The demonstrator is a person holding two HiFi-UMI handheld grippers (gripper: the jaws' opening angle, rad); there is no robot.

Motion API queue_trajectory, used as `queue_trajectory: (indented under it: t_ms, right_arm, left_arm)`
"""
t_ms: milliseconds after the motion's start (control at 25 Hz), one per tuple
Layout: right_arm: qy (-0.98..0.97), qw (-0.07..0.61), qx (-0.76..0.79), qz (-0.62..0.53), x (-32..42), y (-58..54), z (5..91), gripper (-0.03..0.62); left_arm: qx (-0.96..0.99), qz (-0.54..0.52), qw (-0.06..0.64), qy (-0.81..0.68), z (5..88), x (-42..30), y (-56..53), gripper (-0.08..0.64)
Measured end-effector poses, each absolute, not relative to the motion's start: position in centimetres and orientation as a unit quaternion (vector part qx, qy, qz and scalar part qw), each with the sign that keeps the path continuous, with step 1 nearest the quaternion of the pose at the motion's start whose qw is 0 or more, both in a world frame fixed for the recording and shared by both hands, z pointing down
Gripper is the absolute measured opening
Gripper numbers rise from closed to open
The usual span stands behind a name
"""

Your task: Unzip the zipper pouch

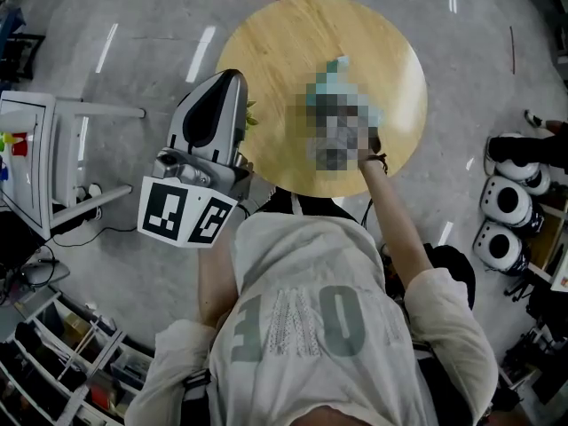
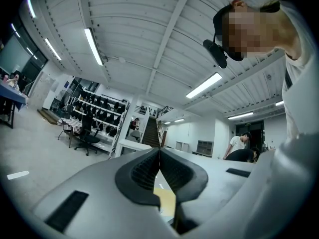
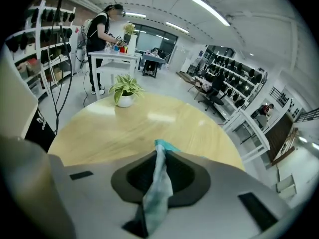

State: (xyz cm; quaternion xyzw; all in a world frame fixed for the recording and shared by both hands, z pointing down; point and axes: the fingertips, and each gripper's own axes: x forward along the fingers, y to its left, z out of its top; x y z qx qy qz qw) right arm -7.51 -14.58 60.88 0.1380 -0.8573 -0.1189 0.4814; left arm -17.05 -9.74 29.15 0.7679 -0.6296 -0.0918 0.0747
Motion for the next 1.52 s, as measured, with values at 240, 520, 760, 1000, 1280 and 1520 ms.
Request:
queue_trajectory:
  t_ms: [240,520,760,1000,1280,1520]
  right_arm:
    - [-0.865,0.482,0.111,-0.078,-7.8,-13.3,61.6,0.167]
    - [-0.886,0.434,0.123,-0.102,-8.4,-14.7,56.0,0.169]
    - [-0.909,0.329,0.222,-0.128,-7.4,-19.3,44.6,0.161]
    - [-0.915,0.157,0.354,-0.115,-3.6,-20.4,32.6,0.063]
    - [-0.876,0.049,0.468,-0.102,2.7,-18.6,27.3,0.034]
    - [-0.859,0.035,0.505,-0.083,5.1,-16.6,27.7,0.029]
  left_arm:
    - [0.767,-0.096,0.076,-0.63,29.1,-17.1,-9.8,0.026]
    - [0.772,-0.106,0.07,-0.622,28.4,-16.8,-10.1,0.026]
    - [0.777,-0.105,0.034,-0.62,26.7,-16.0,-10.8,0.026]
    - [0.783,-0.092,-0.016,-0.616,24.9,-14.7,-11.6,0.027]
    - [0.786,-0.095,-0.071,-0.606,22.4,-11.8,-12.8,0.026]
    - [0.798,-0.084,-0.085,-0.591,22.5,-10.3,-13.6,0.026]
